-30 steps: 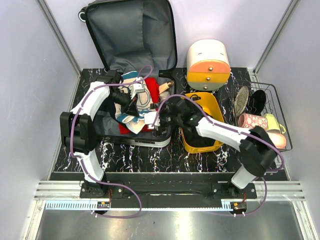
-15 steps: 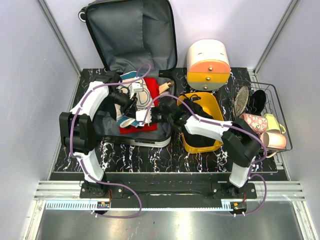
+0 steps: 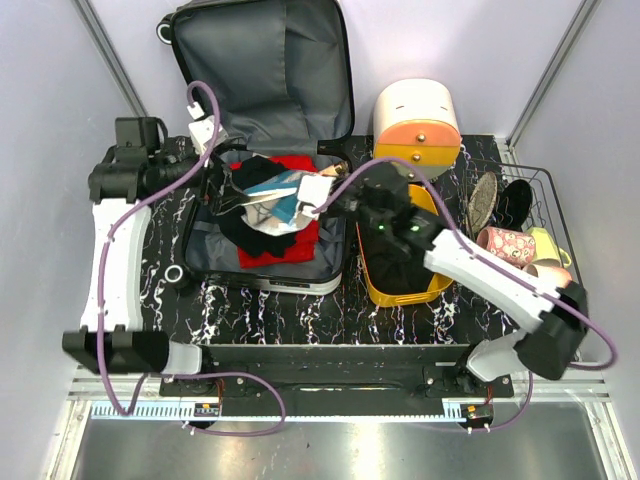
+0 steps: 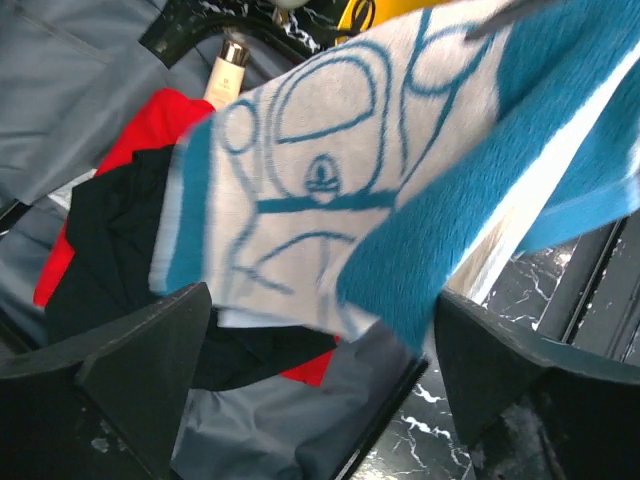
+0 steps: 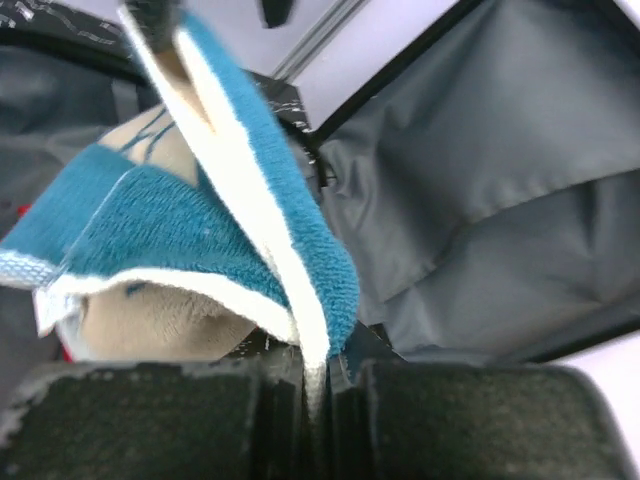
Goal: Open, take out, and arrange the luggage
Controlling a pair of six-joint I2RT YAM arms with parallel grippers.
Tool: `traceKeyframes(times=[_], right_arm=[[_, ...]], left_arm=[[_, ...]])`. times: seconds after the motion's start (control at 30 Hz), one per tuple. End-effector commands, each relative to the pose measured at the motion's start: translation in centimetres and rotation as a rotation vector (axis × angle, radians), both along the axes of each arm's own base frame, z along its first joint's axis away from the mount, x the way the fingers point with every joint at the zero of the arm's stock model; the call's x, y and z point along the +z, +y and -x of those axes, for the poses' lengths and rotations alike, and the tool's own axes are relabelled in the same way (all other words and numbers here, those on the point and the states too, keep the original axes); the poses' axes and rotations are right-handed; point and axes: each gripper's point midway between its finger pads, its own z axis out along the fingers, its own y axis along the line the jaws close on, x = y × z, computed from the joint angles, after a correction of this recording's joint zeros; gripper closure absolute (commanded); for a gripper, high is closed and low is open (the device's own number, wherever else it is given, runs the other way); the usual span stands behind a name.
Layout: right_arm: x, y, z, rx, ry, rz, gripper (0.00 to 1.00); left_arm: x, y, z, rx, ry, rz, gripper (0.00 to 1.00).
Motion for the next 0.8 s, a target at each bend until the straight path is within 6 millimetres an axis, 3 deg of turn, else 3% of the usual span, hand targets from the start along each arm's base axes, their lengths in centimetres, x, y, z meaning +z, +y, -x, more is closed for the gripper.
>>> traceKeyframes(times=[0.0,0.03,0.07,0.13,0.17,0.23,0.27,0.3,0.33,0.4,0.43,0.53,0.77], right_arm=[[9.7,-5.7,3.5,-0.083,-0.035,-0.136,1.00],[11.0,-6.9,4.3,-0.092,-0.040,-0.144,1.00],[10.5,-8.0,5.3,-0.104,0.010,-0.120,1.00],[13.7,-11.8,7.6,-0.156,0.013,-0.172,1.00],[12.6,-13.4,8.5,-0.184,0.063,-0.133,1.00],[14.0,-17.0,11.1,-0.213,0.050,-0.146,1.00],[12.6,-18.5,12.3,-0.222,0.087,-0.094,1.00],[13.7,-20.5,14.0,-0.223,0.073,-0.123,1.00],[12.4,-21.7,15.1,-0.231,0.112,-0.084,1.00],[13.0,-24.6,16.1,-0.301,0.134,-0.123,1.00],[12.2,-25.5,16.7,-0.319,0.162,-0.105,1.00],[12.2,-27.4,18.5,-0.336,0.174,-0.128,1.00],[11.6,-29.3,19.9,-0.392,0.214,-0.182,1.00]], left_arm=[[3.0,0.4,1.7,0.109,-0.101,0.036,0.02],[2.4,0.5,2.1,0.116,-0.086,0.036,0.02],[2.4,0.5,2.6,0.122,-0.088,0.037,0.01],[2.4,0.4,3.9,0.134,-0.082,0.051,0.01],[2.3,0.4,4.3,0.135,-0.077,0.056,0.01],[2.3,0.2,5.5,0.137,-0.074,0.070,0.01],[2.5,0.1,6.1,0.137,-0.082,0.075,0.01],[2.6,0.1,6.3,0.142,-0.073,0.085,0.01],[2.5,0.0,6.5,0.145,-0.069,0.089,0.01],[2.4,-0.1,7.2,0.146,-0.060,0.096,0.01],[2.3,-0.1,7.3,0.148,-0.053,0.097,0.01],[2.2,-0.1,7.8,0.152,-0.044,0.101,0.01],[1.6,-0.1,8.2,0.160,-0.032,0.103,0.01]])
